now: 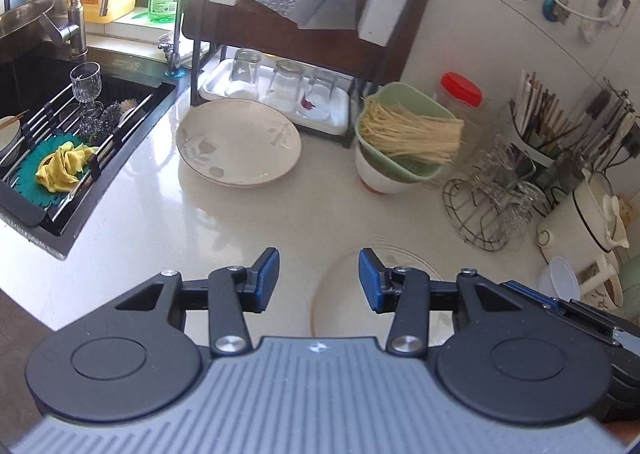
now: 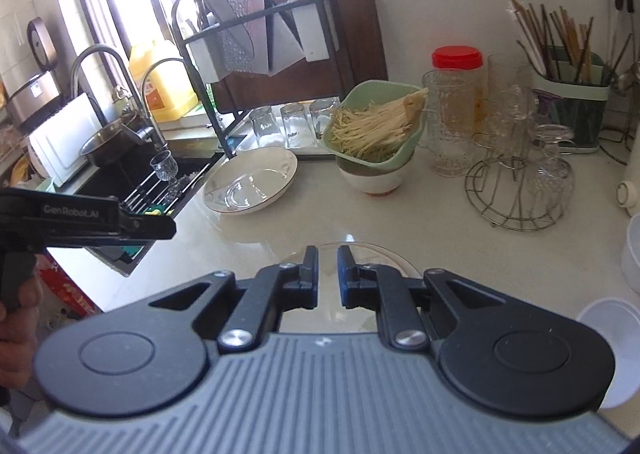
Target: Organize plates and bowls
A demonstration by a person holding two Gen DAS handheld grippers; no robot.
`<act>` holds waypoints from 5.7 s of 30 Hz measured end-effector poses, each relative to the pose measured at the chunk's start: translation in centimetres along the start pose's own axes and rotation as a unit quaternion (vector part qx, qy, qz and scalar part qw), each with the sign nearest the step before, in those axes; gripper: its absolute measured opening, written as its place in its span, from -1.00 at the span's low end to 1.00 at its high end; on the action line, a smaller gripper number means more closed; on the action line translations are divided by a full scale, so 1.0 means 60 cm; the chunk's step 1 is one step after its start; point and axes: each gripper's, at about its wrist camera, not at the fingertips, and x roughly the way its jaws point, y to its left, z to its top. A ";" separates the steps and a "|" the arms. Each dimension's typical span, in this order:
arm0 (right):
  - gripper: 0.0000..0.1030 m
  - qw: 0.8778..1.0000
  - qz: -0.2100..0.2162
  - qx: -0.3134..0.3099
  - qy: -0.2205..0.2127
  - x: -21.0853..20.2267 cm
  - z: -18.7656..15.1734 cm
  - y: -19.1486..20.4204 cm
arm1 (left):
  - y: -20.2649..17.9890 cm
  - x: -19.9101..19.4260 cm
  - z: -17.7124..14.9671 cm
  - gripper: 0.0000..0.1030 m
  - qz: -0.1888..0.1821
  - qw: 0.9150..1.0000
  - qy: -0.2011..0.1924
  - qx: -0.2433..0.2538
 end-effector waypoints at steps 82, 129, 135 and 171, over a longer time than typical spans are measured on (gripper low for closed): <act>-0.76 0.986 -0.047 0.066 0.148 0.534 0.147 0.097 | 0.347 0.440 0.293 -0.43 -0.037 0.993 0.113 -0.004; -0.74 0.982 -0.022 0.172 0.075 0.342 0.133 0.089 | 0.295 0.327 0.292 -0.49 -0.204 0.970 0.133 -0.015; -0.74 0.977 -0.018 0.202 0.064 0.292 0.106 0.075 | 0.267 0.288 0.271 -0.49 -0.220 0.967 0.128 -0.004; -0.74 0.954 -0.053 0.291 0.050 0.087 -0.022 -0.090 | 0.026 0.270 0.125 -0.49 -0.258 0.946 0.179 0.086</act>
